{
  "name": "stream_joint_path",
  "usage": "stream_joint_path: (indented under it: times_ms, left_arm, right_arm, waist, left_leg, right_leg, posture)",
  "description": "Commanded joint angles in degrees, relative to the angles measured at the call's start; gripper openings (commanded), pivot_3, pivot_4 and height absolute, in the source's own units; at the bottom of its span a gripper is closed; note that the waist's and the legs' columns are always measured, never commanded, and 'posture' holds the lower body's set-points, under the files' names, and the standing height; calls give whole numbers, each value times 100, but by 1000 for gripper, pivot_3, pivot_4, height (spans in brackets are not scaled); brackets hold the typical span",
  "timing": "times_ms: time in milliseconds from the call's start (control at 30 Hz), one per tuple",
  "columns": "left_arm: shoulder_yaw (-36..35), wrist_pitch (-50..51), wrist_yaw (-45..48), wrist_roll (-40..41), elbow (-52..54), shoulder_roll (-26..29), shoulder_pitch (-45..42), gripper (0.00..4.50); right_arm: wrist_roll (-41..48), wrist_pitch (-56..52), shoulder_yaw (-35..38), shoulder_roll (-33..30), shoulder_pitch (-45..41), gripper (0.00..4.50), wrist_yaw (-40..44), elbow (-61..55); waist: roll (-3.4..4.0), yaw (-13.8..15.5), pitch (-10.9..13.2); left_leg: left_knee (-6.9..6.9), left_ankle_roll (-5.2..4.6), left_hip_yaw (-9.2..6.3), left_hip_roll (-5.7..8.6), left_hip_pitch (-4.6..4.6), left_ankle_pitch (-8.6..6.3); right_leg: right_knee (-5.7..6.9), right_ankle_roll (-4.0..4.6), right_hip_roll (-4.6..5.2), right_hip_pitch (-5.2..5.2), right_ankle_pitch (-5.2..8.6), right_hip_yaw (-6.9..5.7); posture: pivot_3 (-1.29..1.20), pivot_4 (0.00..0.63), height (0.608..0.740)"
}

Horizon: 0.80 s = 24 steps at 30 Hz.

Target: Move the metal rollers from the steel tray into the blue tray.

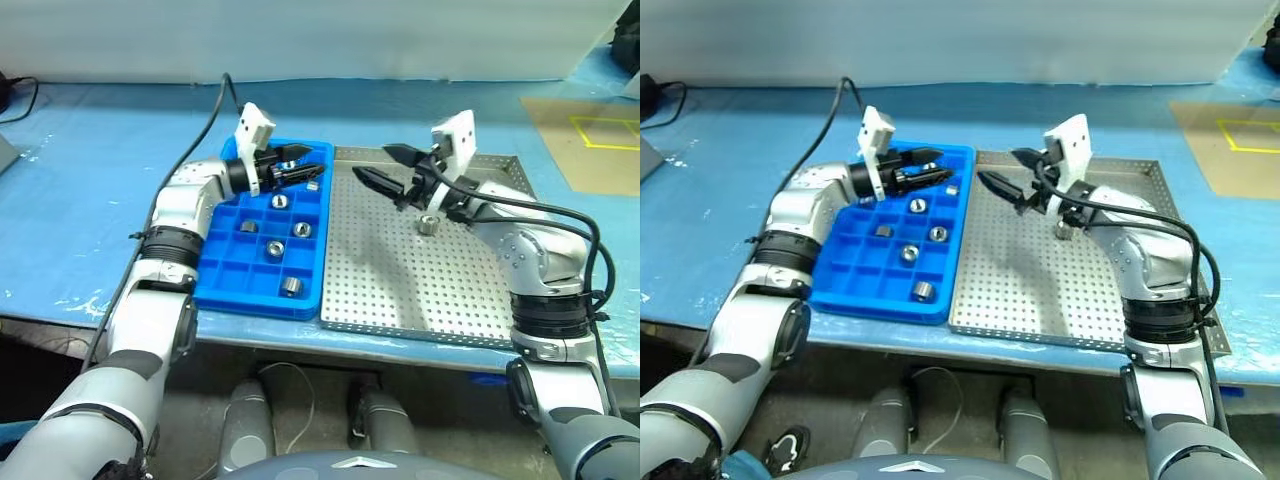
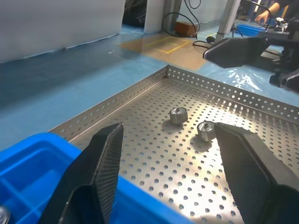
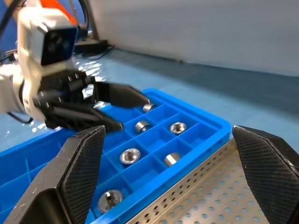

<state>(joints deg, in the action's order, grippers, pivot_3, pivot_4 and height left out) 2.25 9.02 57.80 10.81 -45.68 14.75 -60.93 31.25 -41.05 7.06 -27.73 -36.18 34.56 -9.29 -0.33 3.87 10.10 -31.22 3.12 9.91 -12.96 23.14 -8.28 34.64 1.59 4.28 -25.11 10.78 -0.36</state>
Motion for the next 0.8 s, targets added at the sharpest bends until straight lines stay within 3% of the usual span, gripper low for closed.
stream_joint_path:
  times_ms: [33,300,533,800]
  left_arm:
    - [375,-909,-716,-677,-1226,-566,-578,3268]
    - [30,-1222,-1368,-712,-2650,-1678,-1498,3268]
    - [-173,-913,-1890,-851,-3049,-2205,-1738,3268]
    - [-452,-442,-3337,-1027,-3234,-2815,-1751,3268]
  right_arm:
    - [149,-66,449,-198,95,4500,-202,-481]
    - [400,-477,926,-275,648,4500,-786,-1411]
    - [644,-826,1323,-268,1230,4500,-1364,-2256]
    - [911,-1048,1678,-149,1821,4500,-2045,-3039]
  waist:
    - [0,-3,0]
    - [-2,-169,1]
    - [1,-455,-1]
    - [6,-774,-4]
  left_leg:
    - [-5,1,1,4,-4,0]
    - [-25,-12,8,19,-2,-1]
    - [-38,-69,17,19,1,-34]
    - [-100,-132,24,20,28,-74]
  right_leg:
    - [-3,-7,1,8,-1,7]
    - [-11,-36,11,14,-21,32]
    - [-27,-40,6,14,-19,42]
    - [-51,-102,3,17,0,44]
  posture:
    - [-304,150,740]
    - [-470,150,740]
    - [-624,150,740]
    - [-732,150,740]
